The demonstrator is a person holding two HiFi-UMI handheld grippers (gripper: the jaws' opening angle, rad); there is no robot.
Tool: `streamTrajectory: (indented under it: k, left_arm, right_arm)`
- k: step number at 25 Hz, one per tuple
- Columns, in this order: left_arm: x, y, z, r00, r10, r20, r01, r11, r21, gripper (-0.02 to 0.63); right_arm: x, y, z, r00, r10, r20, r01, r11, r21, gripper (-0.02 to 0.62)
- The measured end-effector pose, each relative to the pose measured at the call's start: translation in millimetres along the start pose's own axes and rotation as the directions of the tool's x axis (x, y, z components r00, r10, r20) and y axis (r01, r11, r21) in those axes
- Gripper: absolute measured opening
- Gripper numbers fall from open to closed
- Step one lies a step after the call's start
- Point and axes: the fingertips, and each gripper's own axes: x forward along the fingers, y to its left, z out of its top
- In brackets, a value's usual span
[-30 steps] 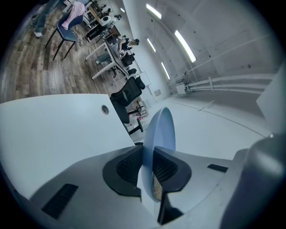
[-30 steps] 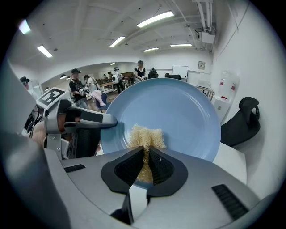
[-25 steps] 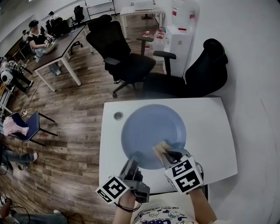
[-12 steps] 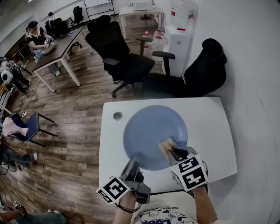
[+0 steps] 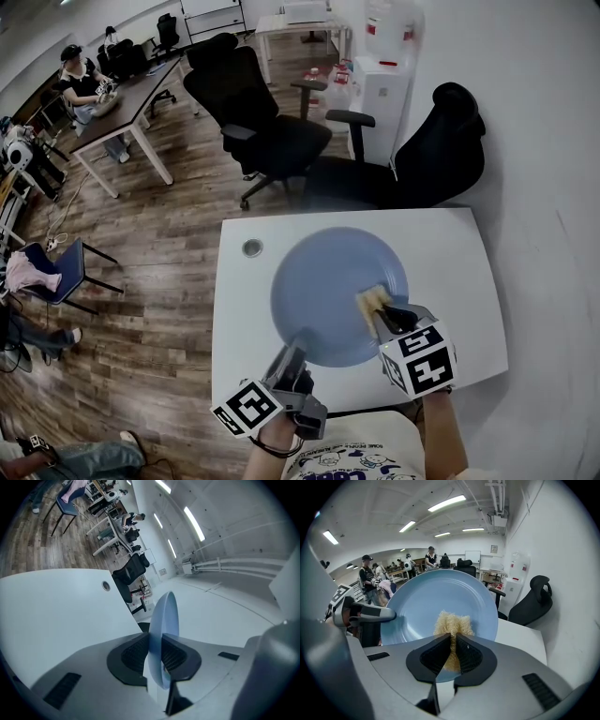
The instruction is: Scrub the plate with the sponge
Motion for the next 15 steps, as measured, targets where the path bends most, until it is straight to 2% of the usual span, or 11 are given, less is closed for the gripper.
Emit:
streamTrajectory:
  k: [15]
  left_arm:
    - [7.0,-13.9,-11.6,0.999,-0.023,-0.031,0.024,0.999,0.027,0.058]
  right_arm:
    - [-11.3,-37.4,21.3,0.995,-0.088,0.04,0.087,0.996,0.016,0.044]
